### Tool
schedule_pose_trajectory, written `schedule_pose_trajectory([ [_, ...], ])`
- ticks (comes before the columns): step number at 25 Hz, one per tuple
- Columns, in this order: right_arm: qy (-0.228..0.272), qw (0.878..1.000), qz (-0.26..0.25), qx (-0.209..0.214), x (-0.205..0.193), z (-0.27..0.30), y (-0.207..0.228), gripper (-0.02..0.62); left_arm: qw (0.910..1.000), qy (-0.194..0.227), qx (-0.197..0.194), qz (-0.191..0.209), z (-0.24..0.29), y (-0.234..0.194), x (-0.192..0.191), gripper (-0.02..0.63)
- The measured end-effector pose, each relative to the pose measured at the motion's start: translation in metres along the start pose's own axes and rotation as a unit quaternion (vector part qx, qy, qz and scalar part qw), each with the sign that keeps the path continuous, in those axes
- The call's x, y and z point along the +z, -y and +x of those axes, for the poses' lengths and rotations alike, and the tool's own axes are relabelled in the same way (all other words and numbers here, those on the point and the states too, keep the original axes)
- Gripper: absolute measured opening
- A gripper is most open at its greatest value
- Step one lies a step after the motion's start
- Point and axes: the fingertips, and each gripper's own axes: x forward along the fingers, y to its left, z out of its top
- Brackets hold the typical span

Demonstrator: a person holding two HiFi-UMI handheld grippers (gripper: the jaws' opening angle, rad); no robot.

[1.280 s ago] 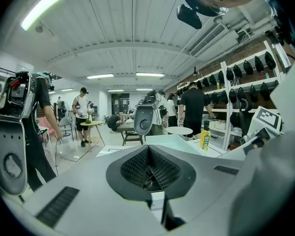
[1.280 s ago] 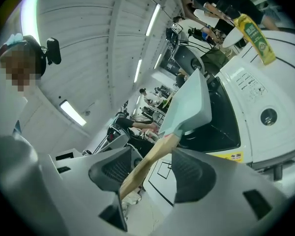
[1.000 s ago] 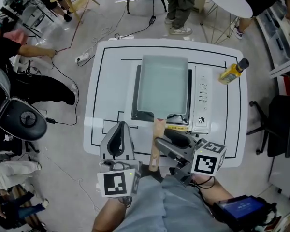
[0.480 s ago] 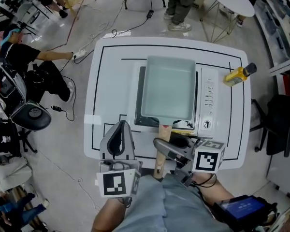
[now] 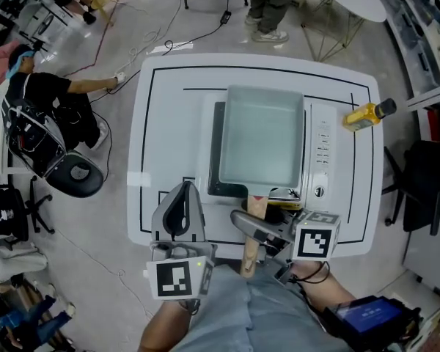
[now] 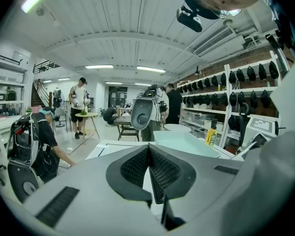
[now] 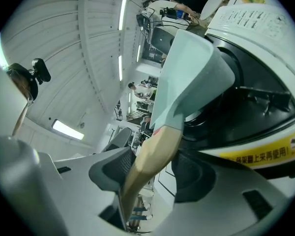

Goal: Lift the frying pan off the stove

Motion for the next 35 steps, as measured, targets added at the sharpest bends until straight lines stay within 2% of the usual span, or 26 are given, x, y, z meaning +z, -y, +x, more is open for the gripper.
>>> schedule_pose_trajectory([
  [23, -0.008, 1.000, 0.016, 0.001, 0.004, 0.018, 0.005, 0.227, 0.9999, -0.009, -0.001, -0.005, 0.016, -0.017, -0.006, 0.018],
  [35, -0.018, 0.999, 0.025, -0.017, -0.003, 0.024, 0.012, 0.163, 0.9999, -0.010, 0.002, -0.008, 0.019, -0.023, -0.004, 0.018],
])
